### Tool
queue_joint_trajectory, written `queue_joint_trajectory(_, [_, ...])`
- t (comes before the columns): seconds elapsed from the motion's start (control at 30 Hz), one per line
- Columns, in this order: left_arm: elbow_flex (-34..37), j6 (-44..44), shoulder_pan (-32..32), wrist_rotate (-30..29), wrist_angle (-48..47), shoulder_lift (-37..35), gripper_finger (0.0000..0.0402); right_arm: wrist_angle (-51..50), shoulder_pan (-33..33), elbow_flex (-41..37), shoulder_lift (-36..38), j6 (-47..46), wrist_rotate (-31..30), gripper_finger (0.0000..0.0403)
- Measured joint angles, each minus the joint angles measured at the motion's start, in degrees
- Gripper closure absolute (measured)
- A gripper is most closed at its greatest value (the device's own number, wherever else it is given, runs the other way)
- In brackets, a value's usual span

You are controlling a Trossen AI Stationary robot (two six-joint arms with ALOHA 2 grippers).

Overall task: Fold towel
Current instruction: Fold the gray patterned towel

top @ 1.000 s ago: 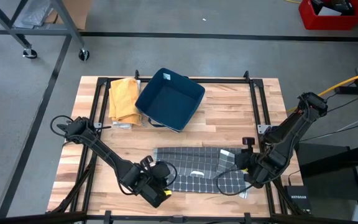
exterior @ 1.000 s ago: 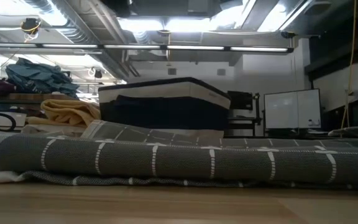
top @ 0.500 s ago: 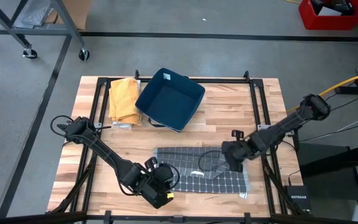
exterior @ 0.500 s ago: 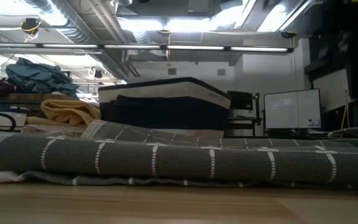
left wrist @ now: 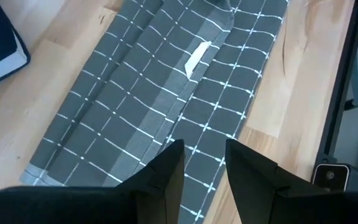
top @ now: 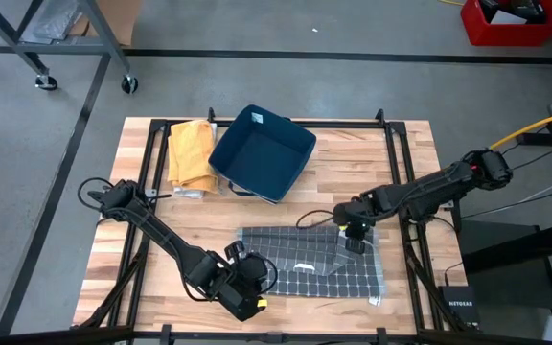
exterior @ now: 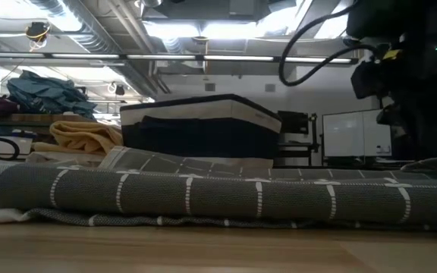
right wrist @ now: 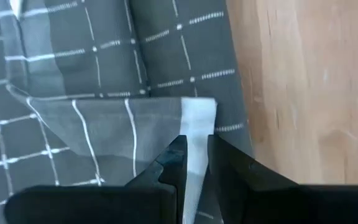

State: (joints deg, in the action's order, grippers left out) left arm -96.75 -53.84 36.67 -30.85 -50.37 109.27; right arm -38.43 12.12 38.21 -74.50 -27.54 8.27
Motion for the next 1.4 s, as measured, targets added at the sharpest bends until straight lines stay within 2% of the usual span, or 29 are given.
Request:
queue_joint_trajectory(0.27, [0.0,0.0,0.0,0.0,0.0,0.0,0.0293,0.9,-2.5,-0.5,0.0,1.2,6.6,0.0333])
queue_joint_trajectory(0.5, [0.0,-0.1,0.0,0.0,0.0,0.0,0.0292,-0.4,-2.4,-0.5,0.0,2.5,5.3,0.0333])
queue_joint_trajectory(0.73, [0.0,-0.1,0.0,0.0,0.0,0.0,0.0293,-9.4,-2.4,-0.5,0.0,0.8,4.6,0.0333])
queue_joint_trajectory(1.0, [0.0,-0.2,0.0,0.0,0.0,0.0,0.0293,-3.2,-2.4,-0.5,0.0,0.6,7.5,0.0333])
queue_joint_trajectory(1.2, [0.0,-0.2,0.0,0.0,0.0,0.0,0.0293,-2.6,-2.4,-0.5,0.0,0.3,8.6,0.0334])
queue_joint_trajectory(1.3, [0.0,-0.2,0.0,0.0,0.0,0.0,0.0293,-2.5,-2.4,-0.5,0.0,0.2,10.3,0.0345])
queue_joint_trajectory(1.4, [0.0,-0.2,0.0,0.0,0.0,0.0,0.0293,-2.6,-2.4,-0.5,0.0,-1.1,10.9,0.0383])
